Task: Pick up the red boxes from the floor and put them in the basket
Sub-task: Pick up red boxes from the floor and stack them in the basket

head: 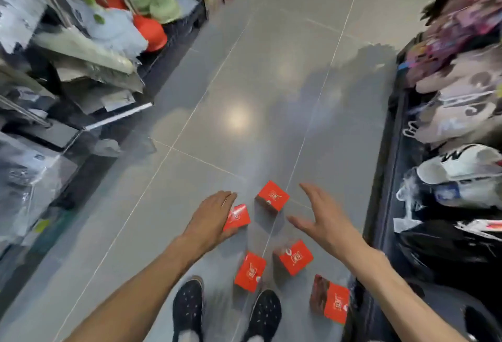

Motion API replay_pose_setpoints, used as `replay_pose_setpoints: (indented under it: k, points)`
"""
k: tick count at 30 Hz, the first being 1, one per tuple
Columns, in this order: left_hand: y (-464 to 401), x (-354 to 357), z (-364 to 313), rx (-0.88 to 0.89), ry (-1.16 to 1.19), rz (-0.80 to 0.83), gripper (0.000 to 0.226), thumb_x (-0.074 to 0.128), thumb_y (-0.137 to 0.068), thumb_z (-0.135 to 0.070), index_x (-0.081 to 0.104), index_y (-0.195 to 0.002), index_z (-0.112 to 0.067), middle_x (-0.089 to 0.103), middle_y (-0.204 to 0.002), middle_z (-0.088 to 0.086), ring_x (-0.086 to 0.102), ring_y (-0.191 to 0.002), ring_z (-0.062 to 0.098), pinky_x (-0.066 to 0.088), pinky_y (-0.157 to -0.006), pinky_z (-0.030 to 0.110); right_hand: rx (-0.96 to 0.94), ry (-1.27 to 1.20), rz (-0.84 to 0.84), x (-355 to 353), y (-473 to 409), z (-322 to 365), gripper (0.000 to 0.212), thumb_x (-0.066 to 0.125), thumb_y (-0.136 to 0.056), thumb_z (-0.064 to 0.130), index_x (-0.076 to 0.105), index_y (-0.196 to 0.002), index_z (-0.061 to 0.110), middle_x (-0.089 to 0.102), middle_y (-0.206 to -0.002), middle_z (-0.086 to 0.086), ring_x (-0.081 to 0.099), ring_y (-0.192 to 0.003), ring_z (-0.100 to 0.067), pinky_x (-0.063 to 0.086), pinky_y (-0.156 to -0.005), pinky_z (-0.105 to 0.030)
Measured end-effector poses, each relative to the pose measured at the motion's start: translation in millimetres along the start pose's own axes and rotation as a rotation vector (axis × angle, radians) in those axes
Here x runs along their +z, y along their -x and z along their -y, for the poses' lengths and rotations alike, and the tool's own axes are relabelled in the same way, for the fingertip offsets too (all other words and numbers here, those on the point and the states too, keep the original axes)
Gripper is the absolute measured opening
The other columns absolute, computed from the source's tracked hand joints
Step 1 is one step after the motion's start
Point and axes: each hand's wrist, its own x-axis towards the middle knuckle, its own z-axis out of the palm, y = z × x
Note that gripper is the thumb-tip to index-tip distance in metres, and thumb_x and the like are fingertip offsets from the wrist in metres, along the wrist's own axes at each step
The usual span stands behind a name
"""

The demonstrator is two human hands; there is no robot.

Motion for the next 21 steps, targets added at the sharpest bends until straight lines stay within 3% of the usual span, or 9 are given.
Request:
replay_pose_setpoints:
  k: [4,8,11,13,15,18,21]
  points:
    - [-40.8,118.1,37.7,-0.082,0.0,0.042,0.105,0.086,-0.063,-0.051,0.04,-0.144,-0.003,0.049,-0.141,0.019,0.048,-0.128,0.039,0.041,-0.106,0.048,-0.021,-0.011,0.026,88.6,-39.6,-64.1,0.08,0.068,-0.082,0.053,0.035,-0.146,0.018,0.043,-0.145,-0.005,0.041,-0.132,-0.023,0.033,-0.11,-0.037]
    - [-65.4,211.1,70.6,-0.187,-0.06,0.118,0.116,0.079,-0.07,-0.057,0.017,-0.154,-0.005,0.027,-0.158,0.017,0.026,-0.144,0.037,0.026,-0.116,0.05,-0.001,-0.023,0.051,159.7,-58.3,-116.6,0.084,0.053,-0.08,0.069,0.026,-0.149,0.028,0.037,-0.15,0.002,0.035,-0.137,-0.018,0.033,-0.113,-0.041]
    - [-80.1,253.4,85.3,-0.231,-0.086,0.165,0.115,0.081,-0.072,-0.045,0.012,-0.155,-0.004,0.024,-0.159,0.015,0.024,-0.145,0.036,0.022,-0.117,0.049,0.008,-0.037,0.077,196.2,-60.5,-140.4,0.082,0.058,-0.084,0.063,0.02,-0.15,0.033,0.029,-0.154,0.007,0.03,-0.14,-0.013,0.029,-0.115,-0.038]
    - [-87.7,265.6,93.3,-0.219,-0.109,0.159,0.1,0.081,-0.071,-0.025,0.024,-0.15,-0.002,0.04,-0.148,0.018,0.041,-0.133,0.039,0.031,-0.111,0.046,0.026,-0.018,0.096,209.7,-59.9,-147.2,0.082,0.059,-0.085,0.062,0.021,-0.151,0.03,0.027,-0.156,0.007,0.027,-0.14,-0.013,0.024,-0.115,-0.033]
    - [-89.3,262.4,98.7,-0.185,-0.077,0.12,0.087,0.08,-0.062,-0.015,0.042,-0.139,-0.004,0.056,-0.127,0.018,0.056,-0.109,0.038,0.044,-0.095,0.044,0.033,0.007,0.105,211.1,-61.5,-146.6,0.083,0.058,-0.085,0.062,0.023,-0.151,0.027,0.028,-0.156,0.005,0.026,-0.141,-0.014,0.023,-0.114,-0.031]
    - [-80.7,232.4,99.4,-0.148,-0.019,0.085,0.081,0.082,-0.057,-0.024,0.047,-0.129,-0.009,0.059,-0.114,0.011,0.056,-0.094,0.032,0.046,-0.08,0.04,0.029,0.028,0.106,200.0,-68.6,-134.3,0.081,0.061,-0.085,0.057,0.024,-0.15,0.026,0.031,-0.154,0.004,0.03,-0.14,-0.016,0.027,-0.116,-0.035]
    - [-67.4,188.9,103.4,-0.099,0.035,0.046,0.085,0.08,-0.061,-0.033,0.042,-0.135,-0.012,0.056,-0.119,0.008,0.054,-0.097,0.029,0.043,-0.081,0.039,0.048,0.027,0.094,189.7,-86.1,-116.8,0.079,0.062,-0.085,0.056,0.025,-0.148,0.026,0.035,-0.151,0.002,0.035,-0.137,-0.018,0.034,-0.112,-0.041]
